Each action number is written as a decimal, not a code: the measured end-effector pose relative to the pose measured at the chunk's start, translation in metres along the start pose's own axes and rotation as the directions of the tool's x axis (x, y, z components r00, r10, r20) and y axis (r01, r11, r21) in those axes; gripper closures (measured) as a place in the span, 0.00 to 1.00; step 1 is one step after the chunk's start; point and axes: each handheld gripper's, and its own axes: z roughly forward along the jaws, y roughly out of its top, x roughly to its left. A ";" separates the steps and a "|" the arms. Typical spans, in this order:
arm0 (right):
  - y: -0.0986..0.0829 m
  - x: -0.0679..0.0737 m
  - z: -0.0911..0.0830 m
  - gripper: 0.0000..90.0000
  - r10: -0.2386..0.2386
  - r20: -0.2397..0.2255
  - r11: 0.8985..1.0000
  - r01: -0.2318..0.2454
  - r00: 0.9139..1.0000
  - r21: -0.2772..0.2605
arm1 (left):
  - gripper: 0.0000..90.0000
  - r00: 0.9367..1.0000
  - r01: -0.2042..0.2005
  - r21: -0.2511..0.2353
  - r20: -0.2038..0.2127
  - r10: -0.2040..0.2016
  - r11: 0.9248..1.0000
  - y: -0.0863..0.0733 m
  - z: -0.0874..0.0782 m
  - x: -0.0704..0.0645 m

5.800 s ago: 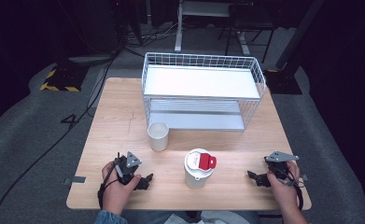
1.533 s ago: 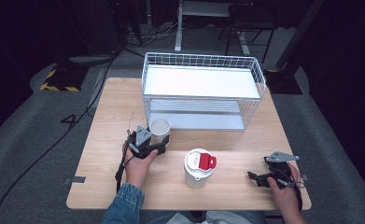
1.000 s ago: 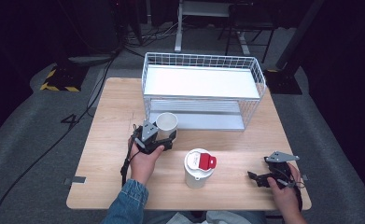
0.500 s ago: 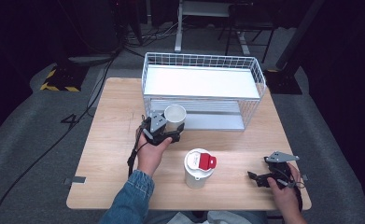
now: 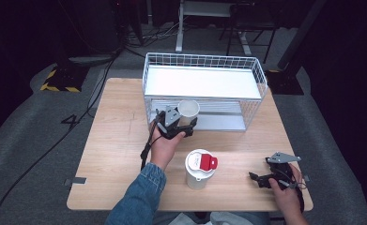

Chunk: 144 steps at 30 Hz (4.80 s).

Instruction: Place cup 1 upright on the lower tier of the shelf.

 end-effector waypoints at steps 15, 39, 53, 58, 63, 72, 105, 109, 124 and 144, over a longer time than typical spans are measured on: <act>0.000 0.000 0.000 0.00 0.000 0.000 1.000 0.000 1.000 0.000 | 0.24 1.000 -0.002 -0.025 -0.030 0.001 1.000 -0.003 0.034 -0.008; 0.000 0.000 0.000 0.01 0.000 0.000 1.000 0.000 1.000 0.000 | 0.24 0.995 0.076 0.022 -0.064 -0.074 0.997 -0.020 0.067 0.017; 0.000 0.000 0.000 0.01 0.000 0.000 1.000 0.000 1.000 0.000 | 0.23 0.990 0.133 0.038 -0.057 -0.131 0.990 -0.025 0.075 0.024; 0.000 0.000 0.000 0.01 0.000 -0.001 1.000 0.000 1.000 0.000 | 0.17 0.990 0.111 0.045 -0.096 -0.106 0.993 -0.024 0.074 0.023; 0.000 0.000 0.000 0.01 0.000 -0.001 1.000 0.000 1.000 0.000 | 0.17 0.992 0.090 0.051 -0.091 -0.085 0.995 -0.023 0.069 0.022; 0.000 0.000 0.000 0.01 0.000 -0.001 1.000 0.000 1.000 0.000 | 0.17 0.994 0.071 0.047 -0.081 -0.067 0.996 -0.022 0.049 0.022; 0.001 -0.002 0.000 0.01 0.055 0.053 0.998 -0.055 0.997 0.000 | 0.20 0.999 0.000 0.112 -0.040 0.005 0.994 -0.013 -0.065 0.022; 0.001 -0.001 0.001 0.00 0.057 0.056 0.998 -0.057 0.997 -0.001 | 0.20 0.999 0.004 0.137 -0.039 0.001 0.991 -0.016 -0.079 0.024; 0.001 -0.002 0.001 0.00 0.056 0.053 0.998 -0.056 0.997 -0.001 | 0.22 1.000 0.024 0.270 -0.021 -0.019 0.963 -0.040 -0.112 0.030; 0.003 0.002 0.000 0.03 0.055 0.061 0.998 -0.056 0.997 0.011 | 0.25 0.999 0.053 0.451 -0.025 -0.047 0.891 -0.086 -0.134 0.042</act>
